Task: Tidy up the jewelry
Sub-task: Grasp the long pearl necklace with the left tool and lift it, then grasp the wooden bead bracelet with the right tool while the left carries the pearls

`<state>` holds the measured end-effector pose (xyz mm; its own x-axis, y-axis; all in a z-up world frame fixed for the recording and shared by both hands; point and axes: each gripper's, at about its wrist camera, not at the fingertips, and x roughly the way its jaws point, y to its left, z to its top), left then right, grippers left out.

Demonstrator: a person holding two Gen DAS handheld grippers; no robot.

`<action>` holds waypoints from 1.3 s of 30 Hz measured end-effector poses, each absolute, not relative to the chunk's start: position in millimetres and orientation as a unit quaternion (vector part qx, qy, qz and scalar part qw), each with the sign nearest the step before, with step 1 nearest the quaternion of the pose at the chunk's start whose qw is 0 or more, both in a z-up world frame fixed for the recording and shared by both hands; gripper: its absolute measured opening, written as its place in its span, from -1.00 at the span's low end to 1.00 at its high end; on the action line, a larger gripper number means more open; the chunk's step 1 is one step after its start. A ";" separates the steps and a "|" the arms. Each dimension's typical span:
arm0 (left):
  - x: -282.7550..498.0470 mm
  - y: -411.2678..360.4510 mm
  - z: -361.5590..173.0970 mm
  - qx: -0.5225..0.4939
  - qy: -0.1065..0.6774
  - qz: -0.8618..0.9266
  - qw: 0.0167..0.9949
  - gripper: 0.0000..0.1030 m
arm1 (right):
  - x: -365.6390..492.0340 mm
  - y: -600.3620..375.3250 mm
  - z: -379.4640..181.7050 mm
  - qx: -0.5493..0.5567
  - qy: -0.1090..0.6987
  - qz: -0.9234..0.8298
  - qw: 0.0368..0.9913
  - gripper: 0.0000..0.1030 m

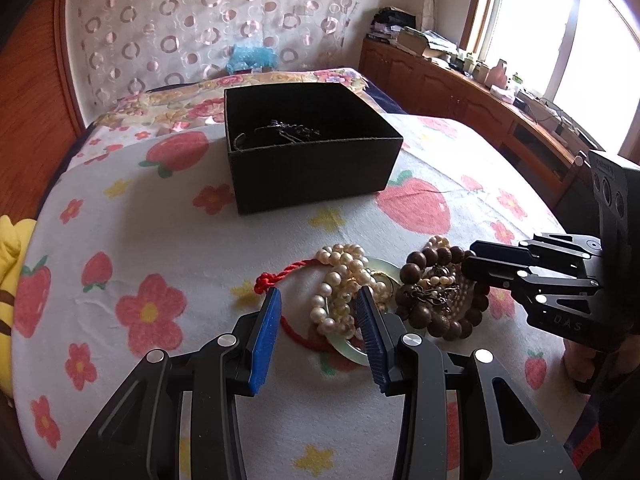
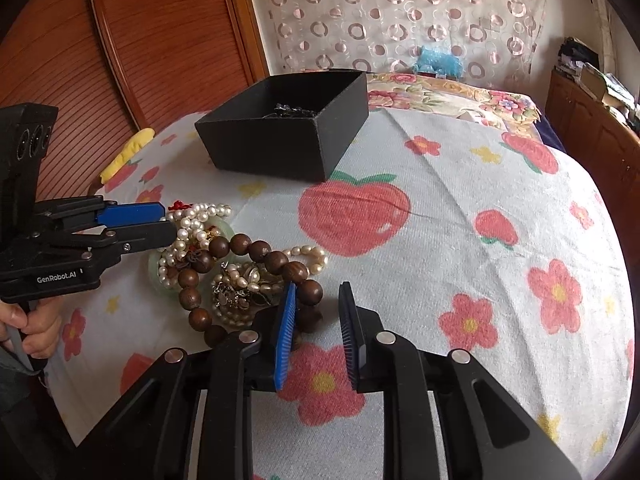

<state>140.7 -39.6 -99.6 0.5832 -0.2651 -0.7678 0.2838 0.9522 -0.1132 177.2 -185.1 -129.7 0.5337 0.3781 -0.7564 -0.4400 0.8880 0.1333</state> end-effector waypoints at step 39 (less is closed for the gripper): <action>80.4 -29.7 38.5 0.028 0.269 -0.153 0.951 -0.87 | 175.6 -181.3 -129.6 -0.040 0.422 0.235 0.875 -0.64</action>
